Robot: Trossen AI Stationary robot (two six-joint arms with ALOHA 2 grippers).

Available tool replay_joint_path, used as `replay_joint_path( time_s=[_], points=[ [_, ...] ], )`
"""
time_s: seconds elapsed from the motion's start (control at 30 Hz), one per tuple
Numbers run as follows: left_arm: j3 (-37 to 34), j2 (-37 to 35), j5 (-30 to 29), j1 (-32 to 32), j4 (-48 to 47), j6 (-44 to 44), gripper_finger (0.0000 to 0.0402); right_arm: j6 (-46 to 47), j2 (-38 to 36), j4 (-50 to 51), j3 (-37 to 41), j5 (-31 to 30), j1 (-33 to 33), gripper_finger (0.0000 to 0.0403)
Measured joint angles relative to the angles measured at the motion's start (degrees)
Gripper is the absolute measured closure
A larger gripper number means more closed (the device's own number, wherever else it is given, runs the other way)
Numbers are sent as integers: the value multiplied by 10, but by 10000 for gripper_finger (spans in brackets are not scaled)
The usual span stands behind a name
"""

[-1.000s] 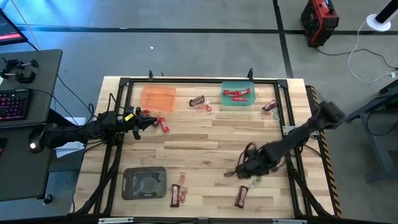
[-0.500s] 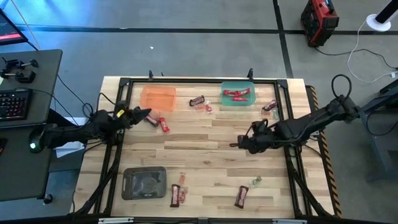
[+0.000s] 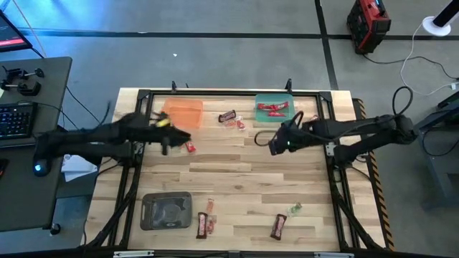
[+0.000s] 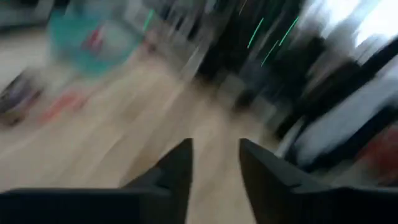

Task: Sort candy by brand, put in halloween buckets
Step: Put the red chocolate bar into the blue bin

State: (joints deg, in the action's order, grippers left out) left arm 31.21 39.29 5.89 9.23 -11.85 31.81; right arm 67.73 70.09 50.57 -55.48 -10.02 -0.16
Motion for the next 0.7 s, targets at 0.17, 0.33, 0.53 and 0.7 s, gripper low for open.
replay_joint_path(
  time_s=[0.17, 0.33, 0.53, 0.7],
  points=[
    [131, 195, -70, 29, -282, -72, 183, -123, -18, 2, 0, 16, -55, 176],
    [145, 350, -49, 56, -360, 96, 147, -204, -26, -1, 0, 21, -81, 176],
    [145, 446, -30, 43, -260, 283, 144, -249, -26, -6, 0, 28, -89, 176],
    [145, 468, -97, 17, -256, 381, 148, -245, -26, -7, 0, 32, -89, 176]
  ],
)
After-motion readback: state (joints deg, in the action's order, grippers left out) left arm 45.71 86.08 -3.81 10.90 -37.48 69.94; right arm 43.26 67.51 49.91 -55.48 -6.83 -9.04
